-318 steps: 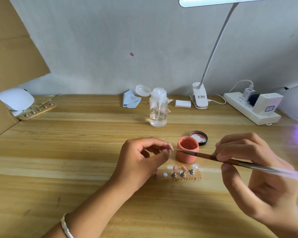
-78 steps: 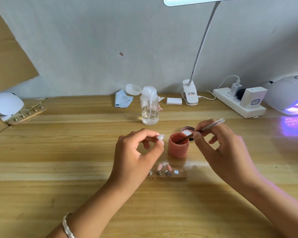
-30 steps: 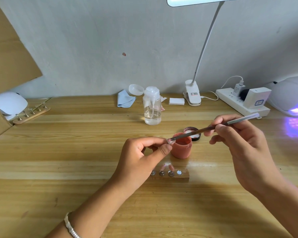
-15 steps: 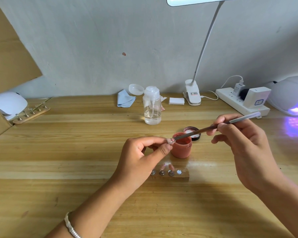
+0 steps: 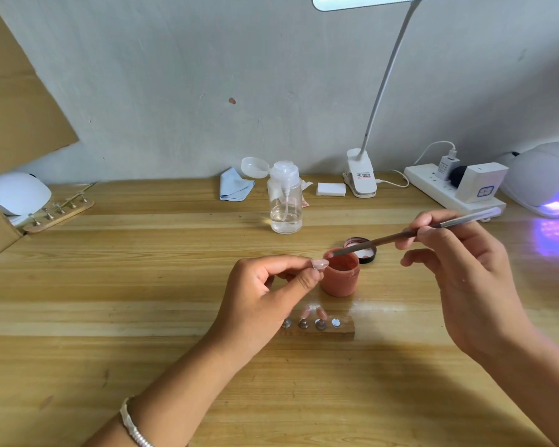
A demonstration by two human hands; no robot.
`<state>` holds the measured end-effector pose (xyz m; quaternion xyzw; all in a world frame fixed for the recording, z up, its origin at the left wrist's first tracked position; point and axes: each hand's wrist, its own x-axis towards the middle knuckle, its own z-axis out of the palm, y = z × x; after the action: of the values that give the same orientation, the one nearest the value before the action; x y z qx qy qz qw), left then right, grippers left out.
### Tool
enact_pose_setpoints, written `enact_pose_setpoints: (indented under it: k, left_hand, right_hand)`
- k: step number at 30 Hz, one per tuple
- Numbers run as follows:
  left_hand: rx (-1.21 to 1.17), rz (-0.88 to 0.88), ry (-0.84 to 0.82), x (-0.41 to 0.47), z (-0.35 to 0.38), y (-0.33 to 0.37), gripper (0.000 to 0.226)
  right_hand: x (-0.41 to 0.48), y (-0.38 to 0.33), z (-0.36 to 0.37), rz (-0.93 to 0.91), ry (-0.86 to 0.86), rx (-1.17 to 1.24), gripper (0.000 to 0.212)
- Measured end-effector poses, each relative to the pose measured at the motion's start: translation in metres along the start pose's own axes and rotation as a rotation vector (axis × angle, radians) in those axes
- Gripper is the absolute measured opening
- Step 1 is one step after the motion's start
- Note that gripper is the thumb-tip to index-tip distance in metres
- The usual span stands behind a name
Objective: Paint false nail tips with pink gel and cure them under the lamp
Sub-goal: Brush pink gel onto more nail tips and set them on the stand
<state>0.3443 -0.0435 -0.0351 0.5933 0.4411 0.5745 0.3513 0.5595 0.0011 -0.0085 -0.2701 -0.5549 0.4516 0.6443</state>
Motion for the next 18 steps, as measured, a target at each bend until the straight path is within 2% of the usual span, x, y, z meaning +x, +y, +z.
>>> enact_pose_setpoints:
  k: [10,13,18]
  left_hand:
    - [0.036,0.023,0.005,0.0007,0.0012,-0.0001,0.014]
    - [0.051,0.033,0.004,0.0001,0.0015,0.0001,0.015]
    - [0.096,0.048,0.032,-0.0007,0.0013,0.0011,0.014]
  right_hand:
    - [-0.0029,0.0031,0.0018,0.016,-0.078,-0.016,0.012]
    - [-0.0026,0.0053,-0.0005,0.018,-0.068,-0.045,0.023]
    - [0.0000,0.0056,-0.0008,0.001,-0.002,-0.048,0.023]
